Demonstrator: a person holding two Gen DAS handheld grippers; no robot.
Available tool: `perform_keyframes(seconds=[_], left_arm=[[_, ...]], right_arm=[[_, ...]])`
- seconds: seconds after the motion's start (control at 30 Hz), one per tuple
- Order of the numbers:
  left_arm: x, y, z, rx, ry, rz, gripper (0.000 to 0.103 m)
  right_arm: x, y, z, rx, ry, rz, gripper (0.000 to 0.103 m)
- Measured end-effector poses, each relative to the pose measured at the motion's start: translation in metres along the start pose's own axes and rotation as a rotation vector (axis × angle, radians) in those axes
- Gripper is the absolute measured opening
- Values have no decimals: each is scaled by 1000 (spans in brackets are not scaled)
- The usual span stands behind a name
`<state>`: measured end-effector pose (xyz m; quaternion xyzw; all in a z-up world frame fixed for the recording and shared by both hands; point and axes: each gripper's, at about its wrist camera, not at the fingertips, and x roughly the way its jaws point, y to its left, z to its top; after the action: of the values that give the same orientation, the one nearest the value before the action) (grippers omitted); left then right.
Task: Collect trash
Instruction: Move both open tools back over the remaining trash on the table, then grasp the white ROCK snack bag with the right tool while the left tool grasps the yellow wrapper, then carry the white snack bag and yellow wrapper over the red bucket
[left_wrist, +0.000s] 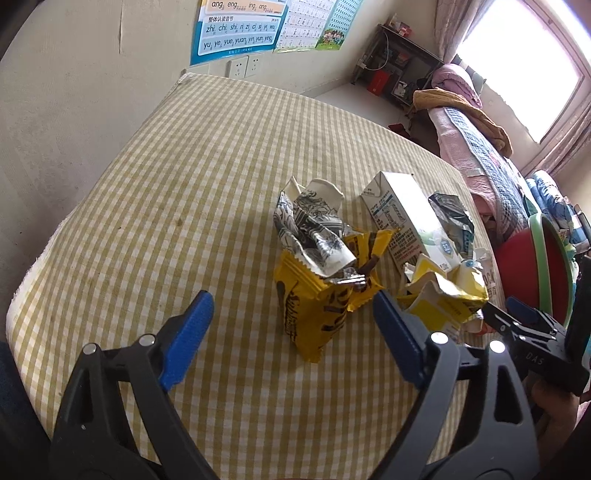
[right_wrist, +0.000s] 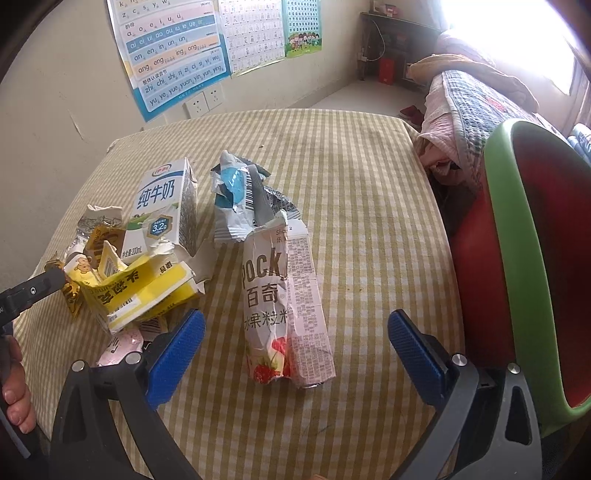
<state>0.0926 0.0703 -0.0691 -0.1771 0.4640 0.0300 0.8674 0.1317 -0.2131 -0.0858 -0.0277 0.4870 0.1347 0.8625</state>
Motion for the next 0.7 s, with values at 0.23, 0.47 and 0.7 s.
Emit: perform_keyframes(seconds=[0.23, 0.47, 0.7], left_arm=[[7, 4, -1, -5, 15, 22, 52], [9, 0, -3, 10, 38, -13, 31], [0, -15, -8, 68, 21, -27, 31]], right_arm=[[12, -5, -5, 14, 41, 1, 76], [9, 6, -9, -48, 24, 2, 45], [3, 9, -9, -60, 5, 29, 38]])
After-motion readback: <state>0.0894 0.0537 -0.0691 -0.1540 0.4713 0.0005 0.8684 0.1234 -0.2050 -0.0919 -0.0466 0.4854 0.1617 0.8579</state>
